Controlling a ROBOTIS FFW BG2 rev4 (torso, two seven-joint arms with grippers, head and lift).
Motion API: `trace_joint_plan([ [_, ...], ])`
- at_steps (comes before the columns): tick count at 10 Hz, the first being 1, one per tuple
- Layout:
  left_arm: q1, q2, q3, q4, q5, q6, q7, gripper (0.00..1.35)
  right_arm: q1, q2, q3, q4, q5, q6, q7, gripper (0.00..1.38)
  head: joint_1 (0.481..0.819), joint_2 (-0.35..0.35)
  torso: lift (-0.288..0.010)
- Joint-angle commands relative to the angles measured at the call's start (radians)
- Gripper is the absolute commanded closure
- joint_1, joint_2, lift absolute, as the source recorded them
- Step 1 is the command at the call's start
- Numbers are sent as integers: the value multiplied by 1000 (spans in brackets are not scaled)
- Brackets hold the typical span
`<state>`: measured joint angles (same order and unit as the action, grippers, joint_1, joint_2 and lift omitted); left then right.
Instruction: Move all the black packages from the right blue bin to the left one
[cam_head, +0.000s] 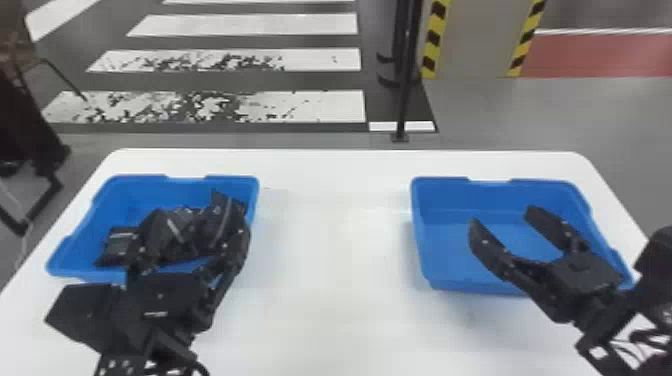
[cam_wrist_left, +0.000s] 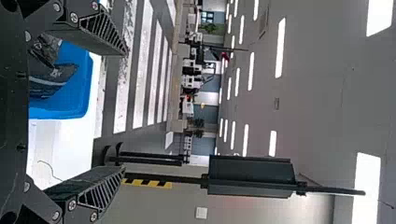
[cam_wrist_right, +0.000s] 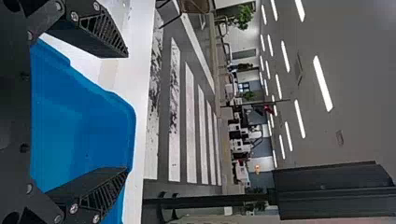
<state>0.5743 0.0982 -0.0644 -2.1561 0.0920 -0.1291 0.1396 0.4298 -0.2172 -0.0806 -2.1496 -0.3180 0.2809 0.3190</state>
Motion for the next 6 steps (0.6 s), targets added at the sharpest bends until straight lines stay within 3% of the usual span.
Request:
trace_joint_plan([
  [1,0,0,-1,0,2,-3,0,197,2,1,-3,-2,1,-4,0,177,695,33,-180],
  [6,0,2,-5,0,8,-21,0,197,2,1,-3,-7,5,-8,0,177,695,31,-180],
])
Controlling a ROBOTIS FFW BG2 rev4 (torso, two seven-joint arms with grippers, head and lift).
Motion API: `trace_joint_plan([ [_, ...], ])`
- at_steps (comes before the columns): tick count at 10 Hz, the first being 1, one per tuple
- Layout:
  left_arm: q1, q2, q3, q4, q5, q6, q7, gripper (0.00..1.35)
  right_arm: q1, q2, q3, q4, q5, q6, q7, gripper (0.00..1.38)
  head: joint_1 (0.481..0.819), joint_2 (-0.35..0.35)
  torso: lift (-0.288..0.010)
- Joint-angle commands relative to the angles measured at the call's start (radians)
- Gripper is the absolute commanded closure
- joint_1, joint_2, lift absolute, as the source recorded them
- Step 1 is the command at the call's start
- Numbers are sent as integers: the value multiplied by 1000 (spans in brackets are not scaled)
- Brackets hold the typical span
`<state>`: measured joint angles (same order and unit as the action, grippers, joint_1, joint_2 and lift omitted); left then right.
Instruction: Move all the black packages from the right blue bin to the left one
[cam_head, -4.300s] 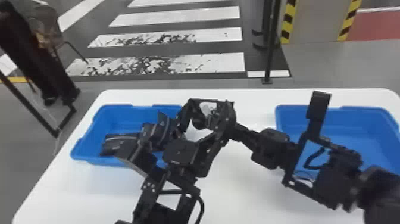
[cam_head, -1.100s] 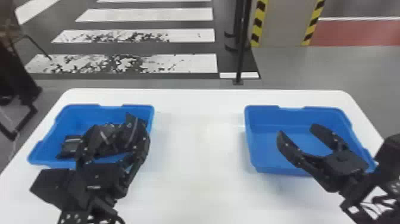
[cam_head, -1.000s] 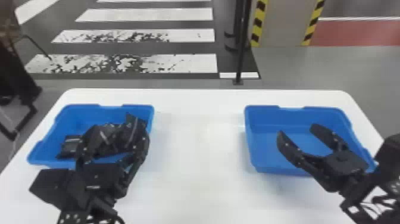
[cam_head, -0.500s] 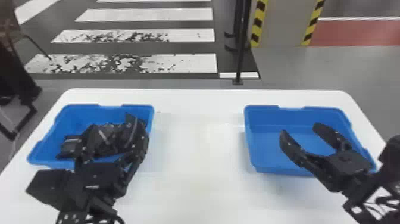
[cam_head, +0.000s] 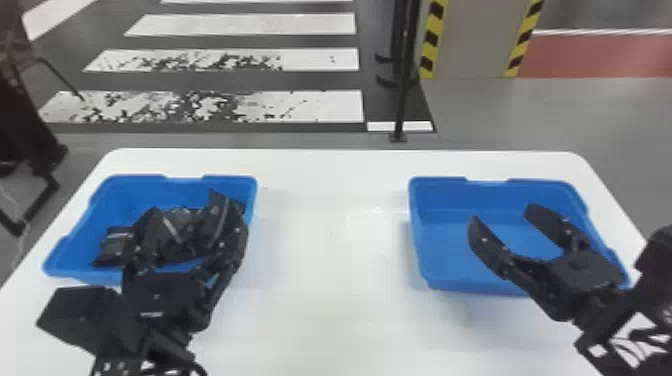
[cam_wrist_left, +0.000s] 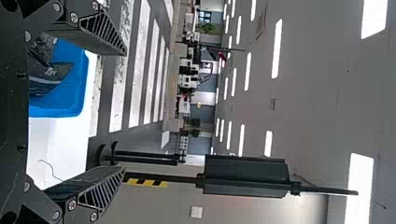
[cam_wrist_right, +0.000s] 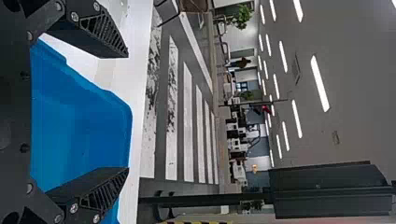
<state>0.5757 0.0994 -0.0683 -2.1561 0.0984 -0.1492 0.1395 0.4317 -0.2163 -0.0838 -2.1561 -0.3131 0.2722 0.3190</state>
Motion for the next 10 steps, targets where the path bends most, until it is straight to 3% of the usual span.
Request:
trace_joint_plan([
  [1,-4,2,-4,0,1,-1,0,197,0,0,0,0,0,-12,0,177,695,30,-180],
  [10,-9,5,-15,0,15,-10,0,197,-2,-2,0,2,2,-37,0,191,695,21,-180],
])
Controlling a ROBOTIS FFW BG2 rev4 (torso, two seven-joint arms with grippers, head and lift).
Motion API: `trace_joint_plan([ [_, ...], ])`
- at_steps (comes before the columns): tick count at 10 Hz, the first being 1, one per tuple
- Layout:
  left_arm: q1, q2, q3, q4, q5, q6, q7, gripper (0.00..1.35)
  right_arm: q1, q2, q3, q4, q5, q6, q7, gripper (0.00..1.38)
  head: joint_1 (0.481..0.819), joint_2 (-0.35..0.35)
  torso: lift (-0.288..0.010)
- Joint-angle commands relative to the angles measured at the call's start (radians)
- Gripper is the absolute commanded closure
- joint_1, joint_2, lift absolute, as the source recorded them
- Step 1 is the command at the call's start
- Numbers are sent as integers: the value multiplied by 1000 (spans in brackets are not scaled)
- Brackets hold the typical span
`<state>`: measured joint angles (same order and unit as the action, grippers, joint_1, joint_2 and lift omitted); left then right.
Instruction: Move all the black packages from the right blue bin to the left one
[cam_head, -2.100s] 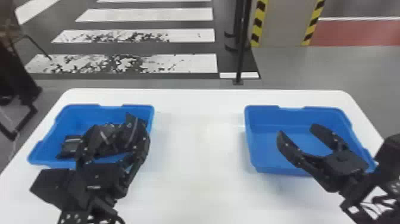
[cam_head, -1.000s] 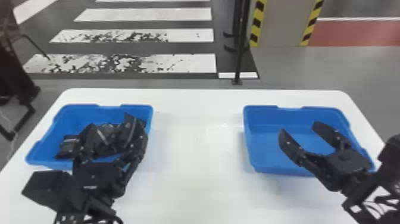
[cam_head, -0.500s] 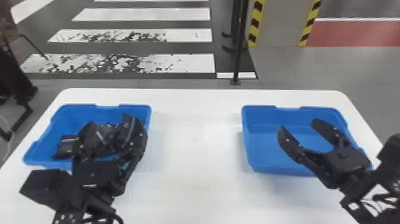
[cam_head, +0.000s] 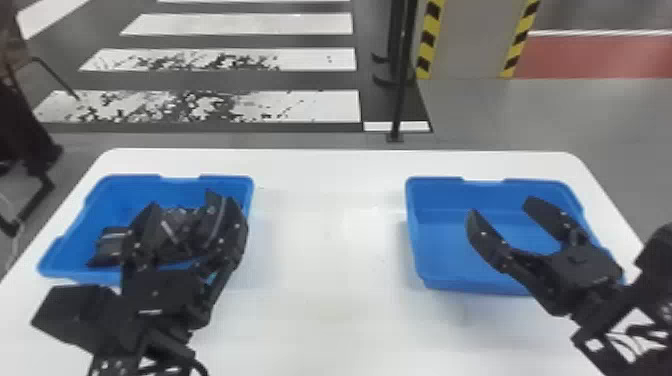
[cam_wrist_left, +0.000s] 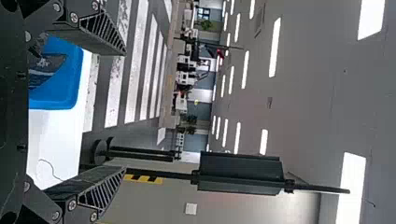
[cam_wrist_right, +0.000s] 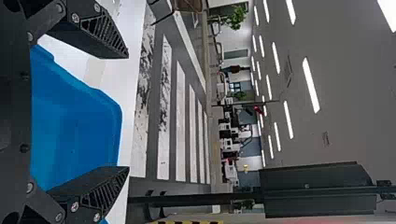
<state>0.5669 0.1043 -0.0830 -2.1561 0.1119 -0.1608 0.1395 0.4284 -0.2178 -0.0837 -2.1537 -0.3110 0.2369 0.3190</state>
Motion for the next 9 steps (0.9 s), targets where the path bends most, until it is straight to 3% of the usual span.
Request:
trace_joint_plan([
  [1,0,0,3,0,2,-4,0,197,1,0,0,-2,2,-1,0,193,695,20,-180],
  [9,-2,0,5,0,10,-16,0,197,8,5,-12,0,0,-18,0,194,695,17,-180],
])
